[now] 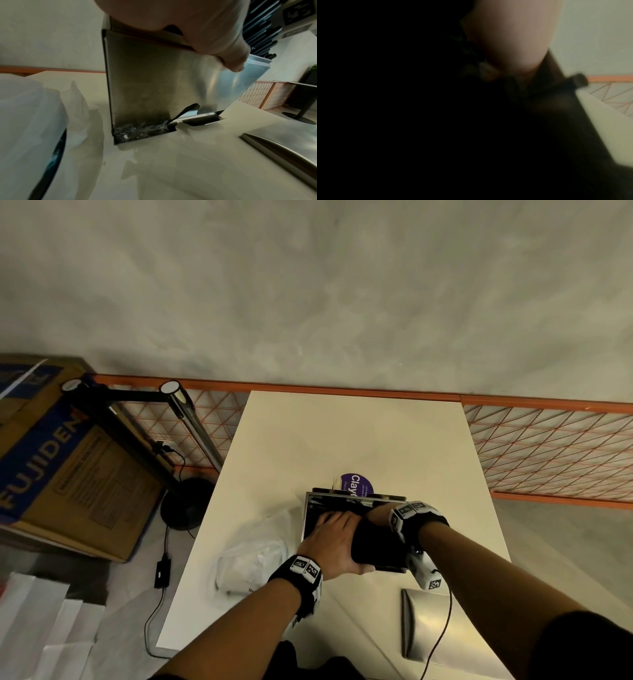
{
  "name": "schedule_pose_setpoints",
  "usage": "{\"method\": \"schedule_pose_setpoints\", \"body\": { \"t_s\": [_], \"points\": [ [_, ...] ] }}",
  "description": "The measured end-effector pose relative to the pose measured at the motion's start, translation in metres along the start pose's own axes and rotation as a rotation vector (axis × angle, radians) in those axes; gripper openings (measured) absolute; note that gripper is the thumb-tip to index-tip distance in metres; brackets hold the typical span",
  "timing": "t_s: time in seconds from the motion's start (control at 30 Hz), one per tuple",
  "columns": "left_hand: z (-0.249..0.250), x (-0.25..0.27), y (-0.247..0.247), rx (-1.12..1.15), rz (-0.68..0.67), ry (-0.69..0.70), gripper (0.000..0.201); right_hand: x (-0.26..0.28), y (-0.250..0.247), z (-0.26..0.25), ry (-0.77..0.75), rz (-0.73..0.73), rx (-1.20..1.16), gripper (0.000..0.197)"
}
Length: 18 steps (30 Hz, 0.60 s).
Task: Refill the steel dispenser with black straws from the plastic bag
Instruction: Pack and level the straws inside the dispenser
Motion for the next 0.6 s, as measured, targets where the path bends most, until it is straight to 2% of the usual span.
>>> {"method": "schedule_pose_setpoints", "body": {
  "t_s": [0.1,0.27,0.4,0.6],
  "points": [
    [-0.001,-0.002,0.000,-0.005,-0.004,0.002,0.092,0.004,-0.001,-0.004,-0.032,-0.023,0.009,0.075],
    [-0.001,-0.002,0.001,-0.011,-0.010,0.003,0.091,0.014,-0.004,-0.016,-0.109,0.029,0.083,0.068],
    [-0.001,-0.002,0.001,-0.004,-0.022,0.001,0.088,0.015,-0.004,-0.016,-0.102,0.036,0.138,0.065],
    [-0.001,-0.001,0.000,0.035,-0.042,-0.004,0.084,0.020,-0.005,-0.019,-0.119,0.014,0.286,0.045]
  ]
}}
Point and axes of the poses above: each hand's wrist, its own x-axis away from the middle knuckle, its own y-axis out of the palm, z = x × y, the point moved 7 cm from there along -x, towards the middle knuckle, and after that the axes turned 4 degrees about -y, right-handed, at the moved point
